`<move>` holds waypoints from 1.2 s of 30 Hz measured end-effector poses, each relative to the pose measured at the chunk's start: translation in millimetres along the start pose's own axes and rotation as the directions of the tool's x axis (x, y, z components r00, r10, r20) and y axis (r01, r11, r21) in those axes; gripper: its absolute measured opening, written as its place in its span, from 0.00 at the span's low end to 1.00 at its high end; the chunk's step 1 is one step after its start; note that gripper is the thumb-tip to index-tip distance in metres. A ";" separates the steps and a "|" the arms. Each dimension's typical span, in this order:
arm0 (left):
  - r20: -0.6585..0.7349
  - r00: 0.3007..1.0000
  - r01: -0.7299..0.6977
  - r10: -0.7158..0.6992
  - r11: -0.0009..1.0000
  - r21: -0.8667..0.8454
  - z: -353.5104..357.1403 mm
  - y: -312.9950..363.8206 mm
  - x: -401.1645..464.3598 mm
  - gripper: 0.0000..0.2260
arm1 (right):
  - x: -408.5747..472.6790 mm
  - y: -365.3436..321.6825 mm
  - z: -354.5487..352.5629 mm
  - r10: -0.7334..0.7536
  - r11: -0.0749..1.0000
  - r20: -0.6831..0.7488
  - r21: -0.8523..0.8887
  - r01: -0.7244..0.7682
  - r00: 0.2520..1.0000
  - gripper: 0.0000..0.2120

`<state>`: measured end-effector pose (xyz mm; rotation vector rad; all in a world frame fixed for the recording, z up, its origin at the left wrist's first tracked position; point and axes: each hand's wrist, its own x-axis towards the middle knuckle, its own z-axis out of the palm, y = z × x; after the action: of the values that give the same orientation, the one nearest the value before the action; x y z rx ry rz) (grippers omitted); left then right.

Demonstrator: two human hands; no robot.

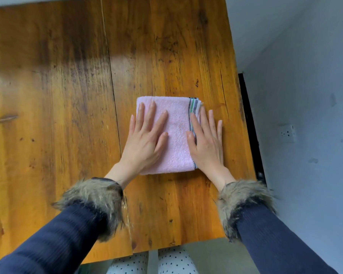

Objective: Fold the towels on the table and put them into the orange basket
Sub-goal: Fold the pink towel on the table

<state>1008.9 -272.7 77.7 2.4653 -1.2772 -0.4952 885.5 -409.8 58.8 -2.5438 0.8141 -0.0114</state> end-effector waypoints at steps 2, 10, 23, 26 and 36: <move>-0.031 1.000 0.004 -0.007 0.997 -0.080 0.8 -1.6 -15.4 0.25 | -13.4 1.4 -4.7 0.063 0.998 -0.030 0.028 -0.063 0.998 0.26; -0.027 0.813 0.446 -0.582 0.652 -0.613 -23.7 -5.7 -16.6 0.27 | 5.6 -17.1 -29.8 0.570 0.715 0.184 0.368 -0.594 0.801 0.23; 0.317 0.813 0.553 -0.489 0.476 -0.684 -33.5 -9.9 -4.8 0.16 | 19.1 -26.3 -47.6 0.481 0.546 0.434 0.532 -0.647 0.762 0.03; 0.389 0.790 0.574 -0.474 0.349 -0.741 -34.9 -13.3 -22.6 0.15 | 13.8 -30.7 -53.5 0.394 0.608 0.451 0.525 -0.595 0.801 0.04; 0.443 0.677 0.540 -0.588 -0.013 -0.842 -85.1 -27.4 -138.4 0.16 | -4.9 -111.3 -87.4 0.096 0.750 0.641 0.457 -0.479 0.761 0.10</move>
<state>991.3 -132.9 163.1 1.6392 0.3244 -1.0164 929.7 -365.0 185.6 -1.6277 0.7932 0.5204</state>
